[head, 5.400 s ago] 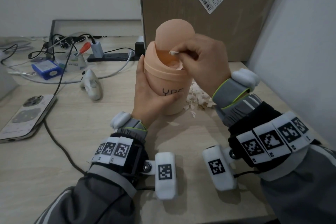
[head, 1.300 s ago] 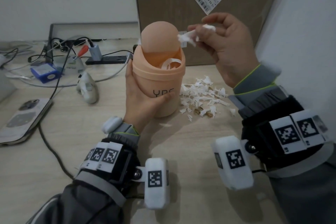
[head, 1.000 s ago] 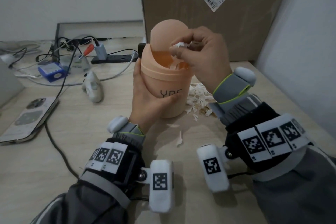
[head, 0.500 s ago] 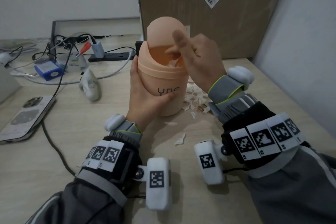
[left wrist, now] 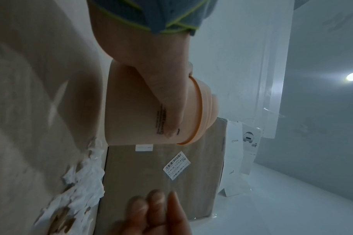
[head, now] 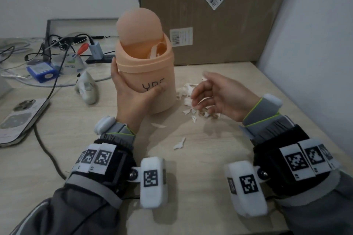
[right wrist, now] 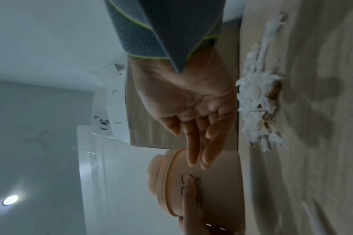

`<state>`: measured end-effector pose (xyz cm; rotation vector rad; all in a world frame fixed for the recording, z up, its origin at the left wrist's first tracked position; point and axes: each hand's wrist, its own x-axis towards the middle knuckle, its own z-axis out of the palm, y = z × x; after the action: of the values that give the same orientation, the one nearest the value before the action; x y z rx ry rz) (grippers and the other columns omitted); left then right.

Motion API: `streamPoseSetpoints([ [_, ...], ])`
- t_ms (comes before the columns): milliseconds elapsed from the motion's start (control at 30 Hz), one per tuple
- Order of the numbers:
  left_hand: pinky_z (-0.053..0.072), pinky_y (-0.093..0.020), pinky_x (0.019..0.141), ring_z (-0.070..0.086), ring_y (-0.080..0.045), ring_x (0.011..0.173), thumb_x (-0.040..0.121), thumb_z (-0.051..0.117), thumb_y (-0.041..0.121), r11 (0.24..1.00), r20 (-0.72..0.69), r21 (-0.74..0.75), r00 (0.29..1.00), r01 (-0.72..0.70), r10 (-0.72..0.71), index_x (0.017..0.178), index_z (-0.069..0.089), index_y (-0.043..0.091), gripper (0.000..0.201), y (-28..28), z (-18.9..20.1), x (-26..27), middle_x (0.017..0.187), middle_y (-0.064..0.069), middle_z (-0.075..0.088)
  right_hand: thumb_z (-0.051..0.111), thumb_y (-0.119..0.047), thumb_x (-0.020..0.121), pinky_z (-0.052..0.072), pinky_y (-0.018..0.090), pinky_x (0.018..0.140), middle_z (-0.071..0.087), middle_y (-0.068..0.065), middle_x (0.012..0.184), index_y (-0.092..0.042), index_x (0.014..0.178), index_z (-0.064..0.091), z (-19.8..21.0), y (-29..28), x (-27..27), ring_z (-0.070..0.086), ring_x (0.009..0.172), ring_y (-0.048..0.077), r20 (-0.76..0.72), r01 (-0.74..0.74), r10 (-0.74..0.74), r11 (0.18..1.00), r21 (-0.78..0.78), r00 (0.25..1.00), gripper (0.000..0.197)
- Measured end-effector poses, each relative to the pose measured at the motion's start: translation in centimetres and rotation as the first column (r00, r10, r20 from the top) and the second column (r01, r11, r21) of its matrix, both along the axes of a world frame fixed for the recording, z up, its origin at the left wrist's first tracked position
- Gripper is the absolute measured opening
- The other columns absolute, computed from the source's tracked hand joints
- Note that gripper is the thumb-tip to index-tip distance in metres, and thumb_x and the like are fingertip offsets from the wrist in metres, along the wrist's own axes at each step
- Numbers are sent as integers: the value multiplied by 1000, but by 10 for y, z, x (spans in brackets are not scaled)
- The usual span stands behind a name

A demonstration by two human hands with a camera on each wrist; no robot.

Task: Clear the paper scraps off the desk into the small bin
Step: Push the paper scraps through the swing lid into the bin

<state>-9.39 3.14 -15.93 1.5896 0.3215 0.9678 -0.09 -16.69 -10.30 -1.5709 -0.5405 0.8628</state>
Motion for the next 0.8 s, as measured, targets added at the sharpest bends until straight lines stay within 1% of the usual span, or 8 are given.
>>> streamPoseSetpoints([
  [67,45,-42,112,48,-9,135,54,91,37,1000,30,-13,999,-24,24,158,8,25,133,2,0,0,152,5,41,26,-42,98,41,17,40,68,8,72,-9,74,64,-9,4,-5,65,56,14,-69,-189,183,978,-91,981,55],
  [167,45,-40,112,49,-8,134,56,90,34,999,51,-13,998,-46,47,158,9,21,131,4,1,-1,153,3,42,26,-39,98,48,17,42,69,9,82,-10,86,63,-23,13,-15,69,64,15,-152,-417,394,890,-182,907,48],
  [233,46,-39,111,49,-7,134,56,90,33,999,50,-13,998,-46,46,158,9,21,131,4,1,-1,153,3,41,29,-39,98,53,20,47,69,9,91,-13,95,62,-29,14,-18,71,71,17,-220,-504,467,850,-155,856,42],
  [333,45,-41,112,48,-9,135,55,90,35,999,34,-11,998,-48,48,158,8,23,132,3,0,-1,153,4,40,34,-39,96,57,24,59,67,10,102,-15,104,61,-34,12,-15,70,85,20,-279,-543,499,833,-108,821,37],
  [433,45,-41,112,47,-8,135,54,89,36,999,24,-14,999,-45,45,158,7,24,133,3,0,-2,153,5,40,37,-32,97,56,24,69,65,9,101,-12,104,60,-41,14,-10,67,88,16,-280,-423,385,902,-89,880,32],
  [567,46,-40,111,48,-7,133,55,90,33,999,15,-8,999,-47,47,158,8,25,131,3,0,-1,151,5,41,43,-27,96,52,22,70,63,6,96,-11,97,62,-41,12,3,63,87,14,-172,-100,92,994,-35,981,24],
  [667,46,-39,111,48,-7,132,58,89,28,999,10,0,999,-44,44,158,8,25,129,4,1,-1,151,5,41,50,-26,94,52,20,60,64,3,95,-13,95,63,-35,7,12,65,81,15,-115,92,-87,995,32,990,19],
  [800,46,-39,110,48,-8,132,57,90,29,999,3,-4,999,-33,33,158,7,26,131,3,0,-2,152,5,40,47,-33,95,42,15,44,69,-2,74,-16,81,64,-27,-13,26,67,62,9,-17,266,-265,964,16,964,28],
])
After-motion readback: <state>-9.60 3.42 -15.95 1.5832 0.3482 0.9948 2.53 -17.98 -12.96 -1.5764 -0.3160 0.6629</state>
